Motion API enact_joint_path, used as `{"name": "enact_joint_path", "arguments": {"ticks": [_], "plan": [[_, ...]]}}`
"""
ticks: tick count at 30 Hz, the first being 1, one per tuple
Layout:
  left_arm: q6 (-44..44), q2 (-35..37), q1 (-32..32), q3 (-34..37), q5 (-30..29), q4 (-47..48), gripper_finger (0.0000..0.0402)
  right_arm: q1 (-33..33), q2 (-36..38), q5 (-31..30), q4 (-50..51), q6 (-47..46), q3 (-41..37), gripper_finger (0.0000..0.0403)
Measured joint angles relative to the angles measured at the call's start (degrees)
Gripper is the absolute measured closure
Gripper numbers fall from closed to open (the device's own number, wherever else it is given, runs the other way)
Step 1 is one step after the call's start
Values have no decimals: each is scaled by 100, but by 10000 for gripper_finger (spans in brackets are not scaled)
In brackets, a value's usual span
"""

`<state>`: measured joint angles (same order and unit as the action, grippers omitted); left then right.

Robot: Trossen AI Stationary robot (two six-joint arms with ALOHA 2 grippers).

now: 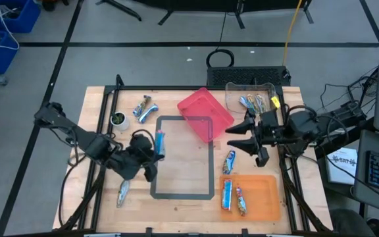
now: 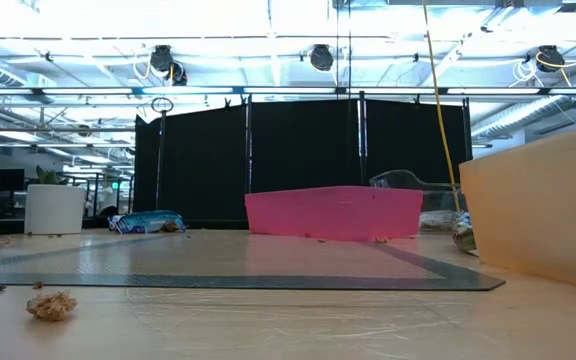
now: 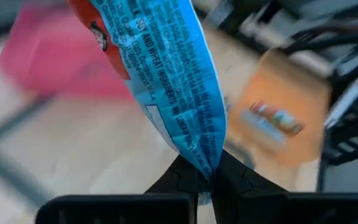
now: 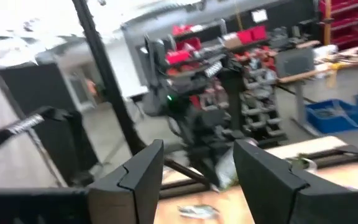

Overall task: Pick and place Granola Bars by type
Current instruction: Put the red granola bar into the orange bin

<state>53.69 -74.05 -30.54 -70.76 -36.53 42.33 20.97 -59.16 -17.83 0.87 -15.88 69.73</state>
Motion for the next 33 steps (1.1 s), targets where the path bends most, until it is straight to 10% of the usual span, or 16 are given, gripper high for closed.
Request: {"name": "enact_joint_path", "arguments": {"ticks": [12, 33], "plan": [[-4250, 92, 615, -2, -339, -3236, 384, -155, -704, -826, 494, 493, 1312, 215], [-6079, 90, 1289, -2, 269, -4022, 384, -221, -1894, -1345, 401, 1003, 1911, 174]]}}
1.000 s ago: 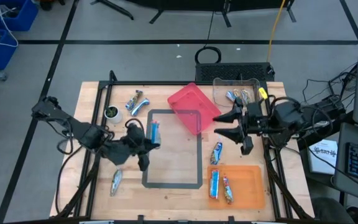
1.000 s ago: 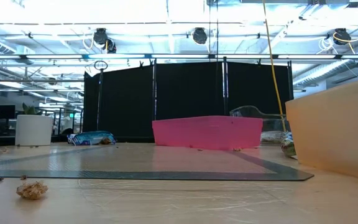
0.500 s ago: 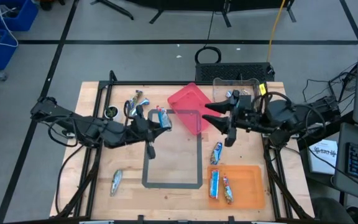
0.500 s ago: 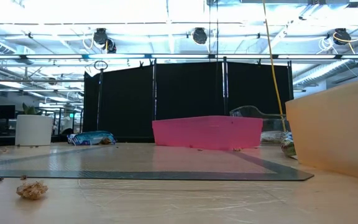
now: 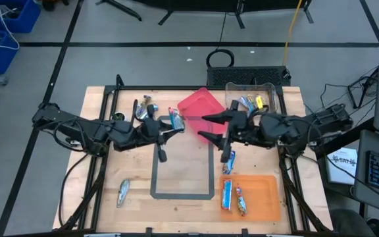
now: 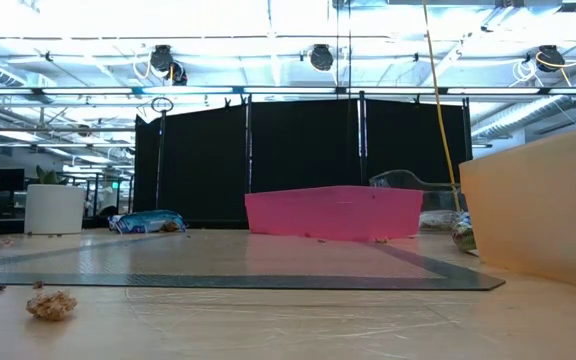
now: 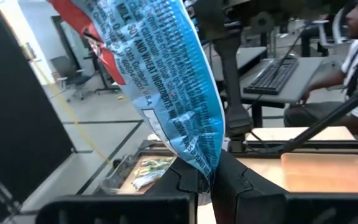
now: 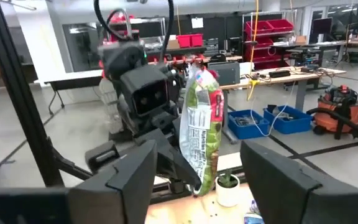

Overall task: Pick and place Granola Bars by type
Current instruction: Put the red granola bar into the orange bin

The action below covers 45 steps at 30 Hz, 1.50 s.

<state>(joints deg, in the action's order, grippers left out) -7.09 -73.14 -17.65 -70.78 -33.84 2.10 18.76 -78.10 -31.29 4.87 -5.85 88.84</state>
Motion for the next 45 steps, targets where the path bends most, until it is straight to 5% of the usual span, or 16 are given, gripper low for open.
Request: {"name": "enact_joint_path", "arguments": {"ticks": [9, 29, 45], "plan": [[-275, -29, 163, -1, 211, -168, 384, -327, -280, 188, -270, -103, 0, 124], [-137, -287, 400, -22, 850, -228, 385, -791, -531, 907, -685, -400, -4, 126], [-186, -934, 483, -1141, 1138, 726, 385, -789, -531, 1209, -624, -398, -7, 146]]}}
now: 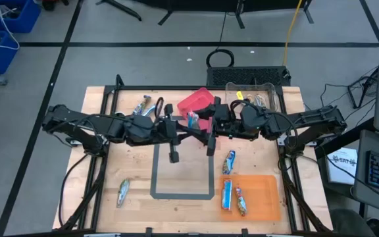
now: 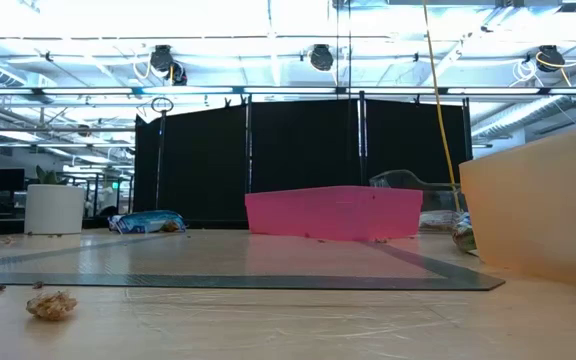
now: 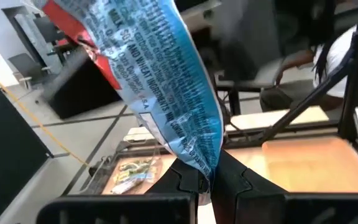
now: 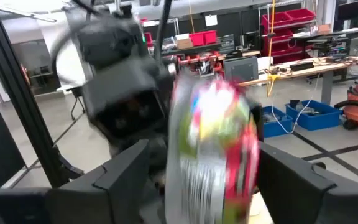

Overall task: Pick and place Granola Bars by type
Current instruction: Put the red granola bar into the orange bin

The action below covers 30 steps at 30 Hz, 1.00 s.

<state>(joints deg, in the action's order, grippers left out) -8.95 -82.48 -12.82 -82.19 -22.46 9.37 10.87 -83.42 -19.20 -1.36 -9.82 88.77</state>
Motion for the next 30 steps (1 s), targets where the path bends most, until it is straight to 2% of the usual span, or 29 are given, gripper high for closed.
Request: {"name": "enact_joint_path", "arguments": {"ticks": [17, 20, 30], "plan": [[257, -4, -4, -5, -94, -3, 385, 20, 17, 152, -9, 149, 0, 379], [470, -4, -2, -5, -92, -9, 363, 17, 39, 270, 1, 142, 0, 392], [916, 125, -36, 2, -114, 104, 244, 85, 337, 167, 356, 97, -3, 395]]}}
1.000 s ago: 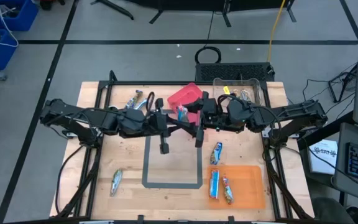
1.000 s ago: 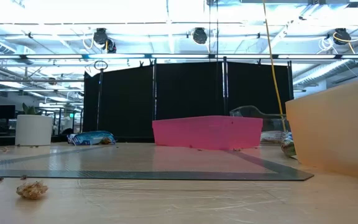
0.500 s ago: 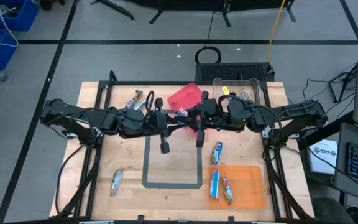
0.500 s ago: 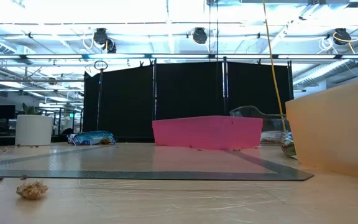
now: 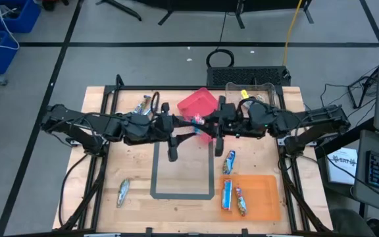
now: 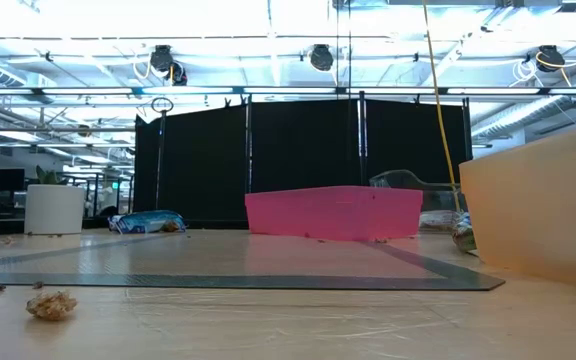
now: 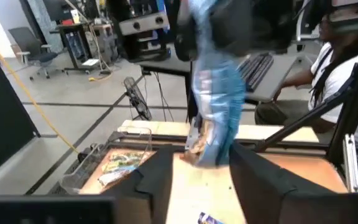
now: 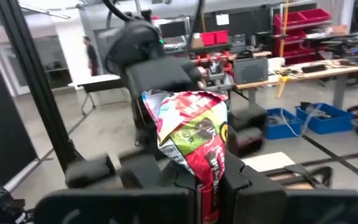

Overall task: Pick and place Granola Bars by type
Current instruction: Put the red granola bar into the orange bin

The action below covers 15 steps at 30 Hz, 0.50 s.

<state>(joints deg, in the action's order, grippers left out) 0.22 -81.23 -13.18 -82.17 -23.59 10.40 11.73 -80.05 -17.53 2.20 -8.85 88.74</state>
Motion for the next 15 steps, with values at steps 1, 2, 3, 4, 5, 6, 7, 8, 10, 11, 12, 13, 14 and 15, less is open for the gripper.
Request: {"name": "enact_joint_path", "arguments": {"ticks": [1, 2, 3, 4, 5, 6, 7, 8, 10, 11, 12, 13, 14, 15], "plan": [[-2, 47, -1, 0, 2, 21, 230, 36, 80, -143, 138, -5, -1, 395], [-12, 110, -1, 1, 60, 113, 217, 77, 159, -299, 264, -9, -1, 395], [-37, 160, -1, 9, 179, 147, 203, 113, 229, -447, 357, -13, -1, 394], [-50, 216, -1, 9, 276, 132, 188, 151, 319, -587, 484, -49, 1, 394], [-44, 284, -1, 9, 329, 144, 174, 203, 402, -694, 637, -117, 1, 394], [-44, 367, -1, 9, 343, 207, 160, 247, 476, -783, 762, -201, 1, 395], [-44, 434, -1, 9, 348, 283, 147, 285, 549, -819, 879, -272, 1, 396], [-24, 475, -1, 7, 349, 320, 135, 339, 619, -880, 1007, -349, 1, 397], [-3, 608, 3, 0, 347, 522, 113, 476, 737, -1097, 1222, -542, 1, 397], [9, 658, 3, 4, 345, 644, 104, 555, 781, -1222, 1314, -641, 2, 397], [56, 708, 3, 4, 345, 671, 96, 646, 830, -1390, 1475, -742, 3, 397], [114, 779, 3, 4, 342, 754, 89, 749, 870, -1565, 1662, -898, 1, 397], [170, 854, 3, 4, 341, 905, 84, 838, 900, -1740, 1845, -1085, 3, 397], [224, 912, 3, 4, 341, 985, 79, 920, 939, -1923, 2074, -1314, 1, 397]]}}
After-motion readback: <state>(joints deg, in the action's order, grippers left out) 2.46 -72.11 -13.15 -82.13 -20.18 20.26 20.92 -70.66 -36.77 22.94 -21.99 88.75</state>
